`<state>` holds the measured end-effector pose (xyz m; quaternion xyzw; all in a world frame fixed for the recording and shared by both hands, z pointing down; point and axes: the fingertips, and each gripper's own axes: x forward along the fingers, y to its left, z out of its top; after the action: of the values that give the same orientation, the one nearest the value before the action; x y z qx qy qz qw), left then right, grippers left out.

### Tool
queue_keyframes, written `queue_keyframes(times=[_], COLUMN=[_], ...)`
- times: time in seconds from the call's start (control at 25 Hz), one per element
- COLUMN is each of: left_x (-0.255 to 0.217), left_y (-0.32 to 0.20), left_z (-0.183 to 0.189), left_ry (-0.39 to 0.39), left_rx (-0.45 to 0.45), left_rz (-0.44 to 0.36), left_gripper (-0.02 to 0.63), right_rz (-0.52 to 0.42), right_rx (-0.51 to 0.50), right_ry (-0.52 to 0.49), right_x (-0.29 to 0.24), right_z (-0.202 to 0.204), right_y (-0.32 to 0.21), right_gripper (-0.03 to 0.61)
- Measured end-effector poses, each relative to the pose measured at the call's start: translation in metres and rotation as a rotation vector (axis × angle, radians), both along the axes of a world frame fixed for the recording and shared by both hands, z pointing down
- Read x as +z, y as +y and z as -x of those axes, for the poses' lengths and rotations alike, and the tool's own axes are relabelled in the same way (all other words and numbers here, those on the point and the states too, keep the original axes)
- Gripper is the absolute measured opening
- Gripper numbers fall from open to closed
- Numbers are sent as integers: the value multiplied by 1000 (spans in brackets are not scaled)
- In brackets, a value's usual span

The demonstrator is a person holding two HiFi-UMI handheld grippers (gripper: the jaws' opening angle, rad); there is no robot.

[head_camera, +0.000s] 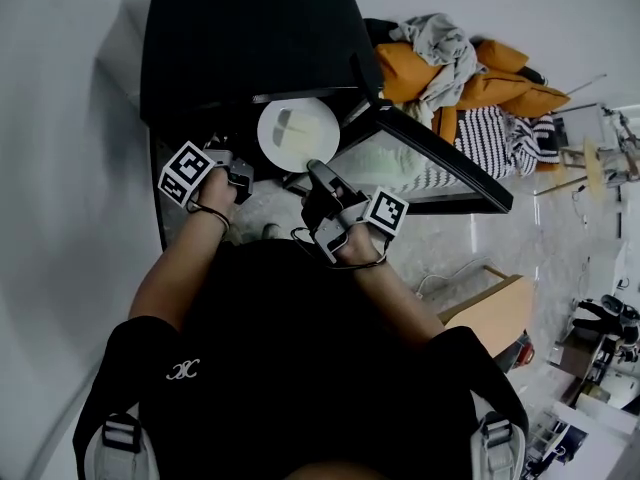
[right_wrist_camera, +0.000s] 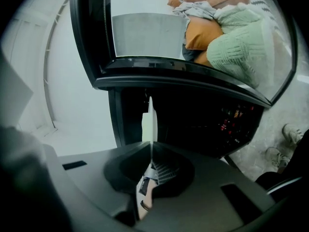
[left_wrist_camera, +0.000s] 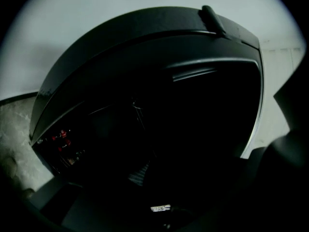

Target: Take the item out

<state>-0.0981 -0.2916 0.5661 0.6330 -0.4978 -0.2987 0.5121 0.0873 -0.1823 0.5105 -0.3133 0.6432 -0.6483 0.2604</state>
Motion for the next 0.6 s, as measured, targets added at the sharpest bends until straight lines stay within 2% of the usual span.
queue_keyframes(times=[0.12, 0.28, 0.4, 0.6], left_x=[0, -2, -3, -10], left_y=[-6, -9, -6, 14], left_z=[-2, -9, -9, -22], left_ry=[-48, -38, -58, -143], left_rx=[16, 1, 8, 100], left_rz=[-25, -16, -16, -33], left_gripper=[40, 40, 40, 40], right_rz=[-14, -11, -16, -11], right_rx=[-13, -30, -42, -49], right_ry=[16, 37, 48, 46], right_x=[-2, -1, -2, -2], right_z=[-4, -10, -9, -8], right_y=[0, 0, 1, 2], right_gripper=[21, 21, 21, 21])
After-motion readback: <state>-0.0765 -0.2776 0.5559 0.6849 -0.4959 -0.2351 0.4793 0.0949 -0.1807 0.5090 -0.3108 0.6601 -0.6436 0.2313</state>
